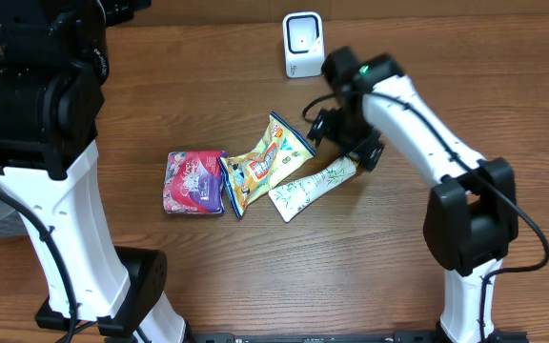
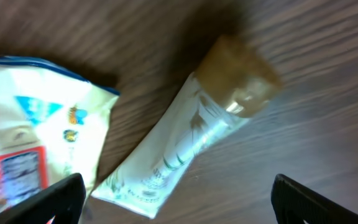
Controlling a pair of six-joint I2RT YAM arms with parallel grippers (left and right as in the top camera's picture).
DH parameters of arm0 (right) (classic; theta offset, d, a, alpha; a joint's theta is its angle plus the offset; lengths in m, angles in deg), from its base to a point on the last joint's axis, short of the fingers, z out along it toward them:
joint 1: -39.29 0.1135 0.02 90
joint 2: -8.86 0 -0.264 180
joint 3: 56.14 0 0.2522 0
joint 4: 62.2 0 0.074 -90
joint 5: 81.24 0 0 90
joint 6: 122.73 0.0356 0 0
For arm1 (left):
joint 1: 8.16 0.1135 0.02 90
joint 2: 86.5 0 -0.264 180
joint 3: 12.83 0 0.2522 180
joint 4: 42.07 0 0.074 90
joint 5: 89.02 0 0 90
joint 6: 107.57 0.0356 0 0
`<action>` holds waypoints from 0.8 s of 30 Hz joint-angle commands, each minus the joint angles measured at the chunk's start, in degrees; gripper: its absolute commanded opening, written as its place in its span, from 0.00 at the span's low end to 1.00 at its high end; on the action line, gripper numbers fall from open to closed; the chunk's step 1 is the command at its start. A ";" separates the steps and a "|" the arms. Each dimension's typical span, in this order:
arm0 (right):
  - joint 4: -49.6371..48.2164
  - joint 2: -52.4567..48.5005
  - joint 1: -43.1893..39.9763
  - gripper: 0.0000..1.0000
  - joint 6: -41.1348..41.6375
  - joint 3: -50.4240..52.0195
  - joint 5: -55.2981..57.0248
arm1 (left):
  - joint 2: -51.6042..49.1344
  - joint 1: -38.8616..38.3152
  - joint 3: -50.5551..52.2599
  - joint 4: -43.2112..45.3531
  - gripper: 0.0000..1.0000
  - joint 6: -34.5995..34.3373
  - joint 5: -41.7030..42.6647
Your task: Scan the item barcode
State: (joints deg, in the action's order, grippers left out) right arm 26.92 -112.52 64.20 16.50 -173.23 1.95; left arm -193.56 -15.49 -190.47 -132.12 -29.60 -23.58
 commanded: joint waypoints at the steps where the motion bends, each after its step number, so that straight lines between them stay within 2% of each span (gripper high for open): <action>1: -3.13 0.81 -0.48 0.94 3.15 4.83 -1.16 | -0.81 0.63 -0.11 0.17 0.99 1.18 -1.81; 7: -6.97 0.81 -0.48 0.88 3.30 10.97 -1.38 | -0.83 0.63 -0.11 -0.33 1.00 1.33 -1.79; 9: -8.46 0.81 -0.48 0.80 3.32 12.37 -1.38 | -0.83 0.63 -0.11 -0.44 1.00 1.33 -1.79; 11: -10.08 0.81 -0.48 0.64 3.30 13.33 -1.36 | -0.83 0.63 -0.11 -0.57 1.00 1.33 -1.81; 12: -10.49 0.81 -0.48 0.59 3.26 13.42 -1.18 | -0.83 0.63 -0.11 -0.66 1.00 1.33 -1.81; 15: -11.54 0.81 -0.48 0.49 3.17 13.42 -0.48 | -0.83 0.61 -0.11 -1.14 1.00 1.31 -1.79; 20: -12.15 0.81 -0.48 0.41 3.04 13.42 -0.26 | -0.83 0.61 -0.09 -1.97 1.00 1.31 -1.81; 24: -12.72 0.81 -0.48 0.23 -0.04 13.42 -0.33 | -0.83 0.63 -0.09 -3.02 1.00 1.33 -1.79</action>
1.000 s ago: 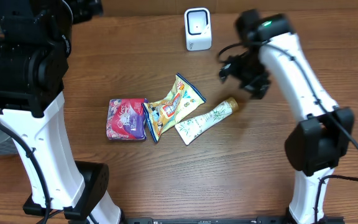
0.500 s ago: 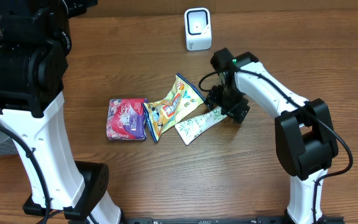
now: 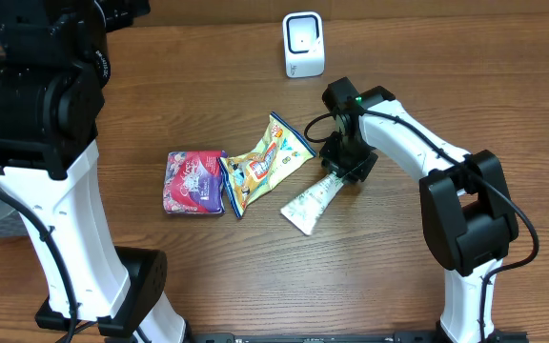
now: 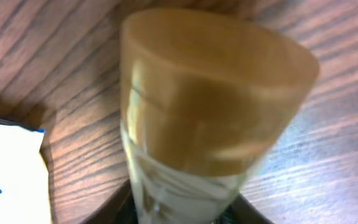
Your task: Scan the item barcode
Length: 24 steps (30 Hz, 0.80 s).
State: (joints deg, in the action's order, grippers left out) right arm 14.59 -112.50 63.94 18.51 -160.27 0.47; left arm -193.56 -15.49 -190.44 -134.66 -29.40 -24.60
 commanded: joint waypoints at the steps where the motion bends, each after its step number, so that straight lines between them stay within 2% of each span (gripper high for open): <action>1: -0.39 0.79 -0.22 0.18 -2.86 0.46 1.14 | -0.83 0.61 -0.11 -0.85 1.00 1.14 -0.76; 5: -0.17 0.79 -0.22 0.04 -5.40 0.46 0.59 | -0.83 0.61 -0.11 -2.60 1.00 1.11 -0.76; 12: 0.33 0.81 -0.22 0.04 -9.77 0.37 -2.40 | -0.83 0.61 -0.11 -4.83 1.00 1.11 -0.74; 17: -0.90 0.87 -0.72 0.04 -18.34 0.24 -15.93 | -0.83 0.61 -0.11 -5.40 1.00 1.11 -0.72; 24: 0.13 0.87 -2.54 0.04 -24.79 0.24 -44.85 | -0.83 0.61 -0.11 -5.40 1.00 1.11 -0.72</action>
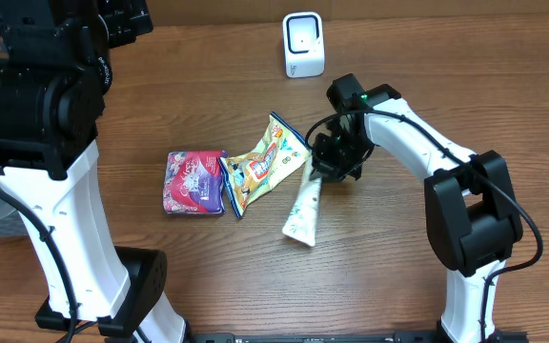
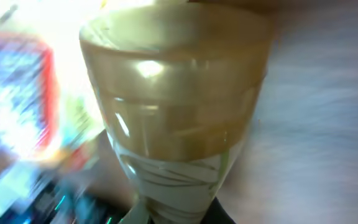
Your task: Scan the item barcode
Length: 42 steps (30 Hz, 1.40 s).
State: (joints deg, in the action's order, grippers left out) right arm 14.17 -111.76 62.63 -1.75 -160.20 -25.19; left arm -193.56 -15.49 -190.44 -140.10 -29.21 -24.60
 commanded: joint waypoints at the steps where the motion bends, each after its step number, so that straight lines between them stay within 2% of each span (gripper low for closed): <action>1: 1.14 0.13 -1.55 0.04 -4.50 0.17 -22.38 | -0.83 0.61 -0.11 0.04 1.00 0.92 -0.72; 7: 7.06 0.13 -3.82 0.04 -6.58 0.20 -39.95 | -0.83 0.61 -0.11 0.04 1.00 0.92 -0.72; 10: 11.19 0.13 -4.98 0.04 -4.15 0.20 -41.09 | -0.83 0.61 -0.11 0.04 1.00 0.92 -0.72; 15: 19.39 0.13 -6.73 0.04 5.40 0.20 -40.06 | -0.83 0.61 -0.11 0.04 1.00 0.92 -0.72; 27: 27.30 0.11 -7.65 0.04 21.11 0.20 -23.39 | -0.83 0.61 -0.11 0.04 1.00 0.92 -0.72; 33: 34.58 0.11 -7.30 0.07 23.32 0.20 -14.49 | -0.83 0.61 -0.11 0.04 1.00 0.92 -0.72; 36: 34.56 0.11 -6.91 0.08 23.15 0.26 -12.35 | -0.83 0.61 -0.11 0.04 1.00 0.92 -0.72; 39: 34.53 0.11 -6.16 0.17 23.98 0.26 -10.23 | -0.83 0.61 -0.11 0.04 1.00 0.92 -0.72; 40: 34.56 0.11 -5.88 0.28 23.96 0.26 -9.62 | -0.83 0.61 -0.11 0.04 1.00 0.92 -0.72; 42: 34.56 0.11 -5.09 0.33 23.96 0.26 -7.98 | -0.83 0.61 -0.11 0.04 1.00 0.92 -0.72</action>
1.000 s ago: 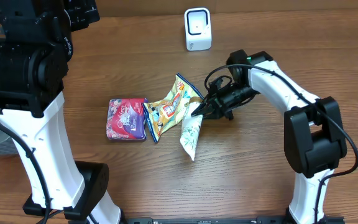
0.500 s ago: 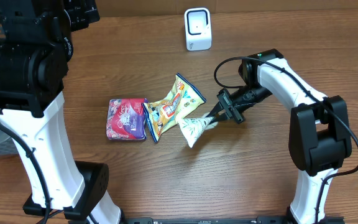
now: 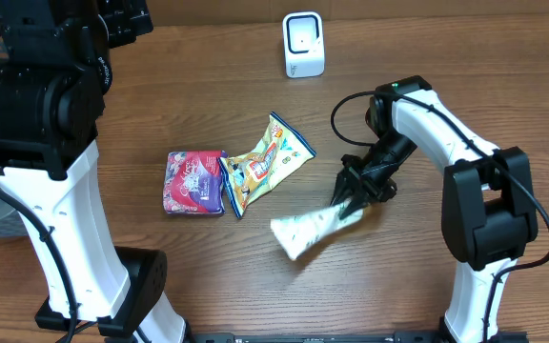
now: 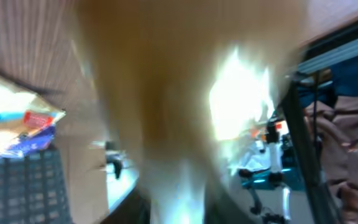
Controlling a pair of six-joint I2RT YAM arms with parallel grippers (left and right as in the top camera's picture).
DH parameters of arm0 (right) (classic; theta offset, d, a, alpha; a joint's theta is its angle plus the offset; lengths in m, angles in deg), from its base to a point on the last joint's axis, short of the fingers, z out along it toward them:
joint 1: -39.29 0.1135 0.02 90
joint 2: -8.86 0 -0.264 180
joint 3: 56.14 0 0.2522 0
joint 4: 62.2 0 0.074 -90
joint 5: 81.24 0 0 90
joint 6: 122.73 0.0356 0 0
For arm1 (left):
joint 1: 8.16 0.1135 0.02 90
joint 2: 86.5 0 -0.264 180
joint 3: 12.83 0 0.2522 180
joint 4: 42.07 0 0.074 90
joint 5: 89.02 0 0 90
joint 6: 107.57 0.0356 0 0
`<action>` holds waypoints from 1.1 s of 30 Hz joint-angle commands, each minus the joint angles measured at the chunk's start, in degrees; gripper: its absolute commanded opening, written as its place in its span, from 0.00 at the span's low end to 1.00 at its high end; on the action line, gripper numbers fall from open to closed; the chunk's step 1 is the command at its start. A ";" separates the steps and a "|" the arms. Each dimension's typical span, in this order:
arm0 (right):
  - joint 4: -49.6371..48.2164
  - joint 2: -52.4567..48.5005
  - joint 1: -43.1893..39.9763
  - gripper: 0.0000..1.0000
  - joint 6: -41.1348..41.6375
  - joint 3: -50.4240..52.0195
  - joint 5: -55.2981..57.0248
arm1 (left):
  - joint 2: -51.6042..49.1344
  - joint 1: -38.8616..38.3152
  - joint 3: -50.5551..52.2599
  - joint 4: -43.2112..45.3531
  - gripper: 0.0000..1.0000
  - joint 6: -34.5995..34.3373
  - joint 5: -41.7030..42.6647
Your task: Scan the item barcode
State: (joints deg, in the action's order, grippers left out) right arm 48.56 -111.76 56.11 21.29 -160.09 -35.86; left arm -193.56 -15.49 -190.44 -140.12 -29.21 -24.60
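A white tube with a brown cap (image 3: 308, 229) hangs tilted above the table. My right gripper (image 3: 353, 200) is shut on its cap end, and the flat tail points to the near left. The right wrist view is blurred; the brown cap (image 4: 166, 93) fills most of it and hides the fingers. The white barcode scanner (image 3: 303, 45) stands at the table's far edge, well away from the tube. No barcode shows on the tube. Only the body of the left arm (image 3: 41, 105) is in view at the left, without its gripper.
A yellow snack packet (image 3: 265, 160) lies at the table's middle, also seen at the left of the wrist view as the yellow snack packet (image 4: 17, 118). A pink packet (image 3: 194, 181) lies beside it. An orange item sits at the right edge.
My right gripper has moved nearer and to the right with the tube. The tube's tail, which rested on the table beside the yellow packet, now hangs off the wood, pointing left.
The right gripper stood open over the tube, which lay flat next to the yellow packet. Then it was down on the cap end and shut on it. After that the tube was turned away from the packet, and now it is held up, clear of the packets.
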 commanded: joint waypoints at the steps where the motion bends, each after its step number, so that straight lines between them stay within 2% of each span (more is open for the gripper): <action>1: 0.17 0.11 1.88 0.34 0.92 0.15 3.61 | -0.83 0.61 -0.11 0.07 1.00 0.92 -0.72; 2: 0.13 0.11 2.25 0.39 1.03 0.15 4.39 | -0.83 0.61 -0.11 0.07 0.99 0.92 -0.72; 4: -0.57 0.09 2.75 0.58 1.51 0.15 6.14 | -0.83 0.61 -0.11 0.07 1.00 0.92 -0.72; 6: -2.49 0.09 2.84 0.95 1.49 0.15 8.46 | -0.83 0.61 -0.11 0.07 1.00 0.92 -0.72; 7: -4.02 0.09 2.84 1.00 0.98 0.15 10.14 | -0.83 0.61 -0.11 0.07 1.00 0.92 -0.72; 11: -8.37 0.11 2.56 1.00 -7.21 0.11 18.14 | -0.83 0.61 -0.11 0.07 1.00 0.92 -0.72; 17: -6.40 0.37 2.51 1.00 -5.81 -1.51 36.15 | -0.83 0.61 -0.11 0.07 1.00 0.92 -0.72; 22: -5.38 0.39 2.45 1.00 -5.90 -1.49 36.85 | -0.83 0.61 -0.11 0.07 1.00 0.92 -0.72; 30: -20.50 0.39 2.73 1.00 -4.55 3.76 33.86 | -0.83 0.61 -0.11 0.07 1.00 0.92 -0.72; 33: -23.15 0.39 2.73 1.00 -2.25 6.51 33.83 | -0.83 0.61 -0.11 0.07 1.00 0.92 -0.72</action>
State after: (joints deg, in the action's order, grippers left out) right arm 26.15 -111.76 58.80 16.61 -155.77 -1.74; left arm -193.56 -15.49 -190.44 -140.12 -29.21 -24.60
